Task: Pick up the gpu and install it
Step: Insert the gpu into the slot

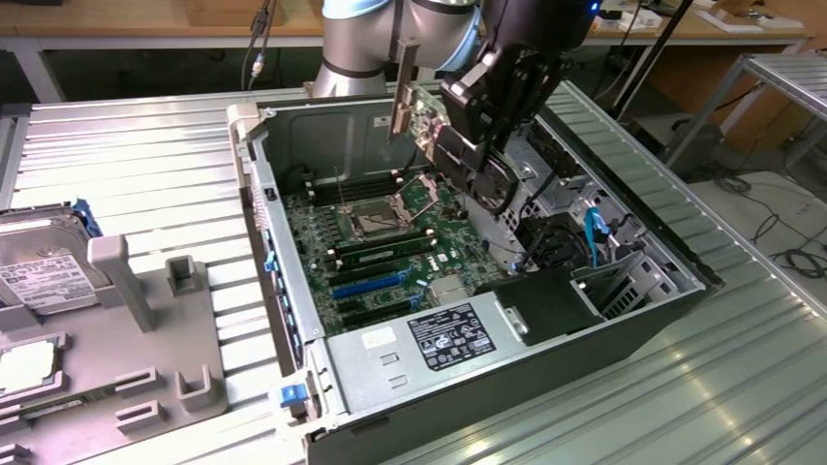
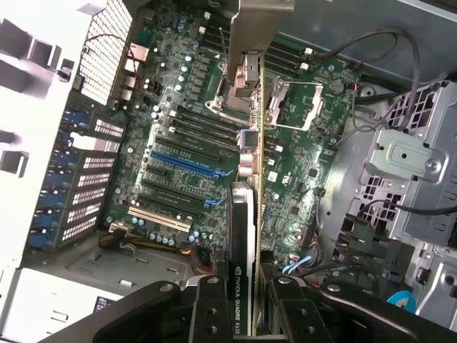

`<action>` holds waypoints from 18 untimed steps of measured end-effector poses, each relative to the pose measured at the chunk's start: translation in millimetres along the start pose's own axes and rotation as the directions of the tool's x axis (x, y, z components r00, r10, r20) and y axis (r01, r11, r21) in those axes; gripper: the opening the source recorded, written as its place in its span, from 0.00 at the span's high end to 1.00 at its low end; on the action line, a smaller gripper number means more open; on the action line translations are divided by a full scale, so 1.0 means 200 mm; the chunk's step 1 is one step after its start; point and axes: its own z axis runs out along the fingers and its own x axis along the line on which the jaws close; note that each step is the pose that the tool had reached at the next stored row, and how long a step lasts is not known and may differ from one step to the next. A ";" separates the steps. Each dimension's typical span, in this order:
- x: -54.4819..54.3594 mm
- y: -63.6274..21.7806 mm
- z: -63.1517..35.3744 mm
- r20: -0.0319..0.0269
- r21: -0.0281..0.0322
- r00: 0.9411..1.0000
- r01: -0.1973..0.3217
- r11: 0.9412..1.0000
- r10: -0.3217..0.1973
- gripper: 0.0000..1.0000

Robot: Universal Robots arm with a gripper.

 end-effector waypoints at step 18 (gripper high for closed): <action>0.00 0.000 0.000 -0.003 0.003 0.997 0.071 0.997 -0.071 0.73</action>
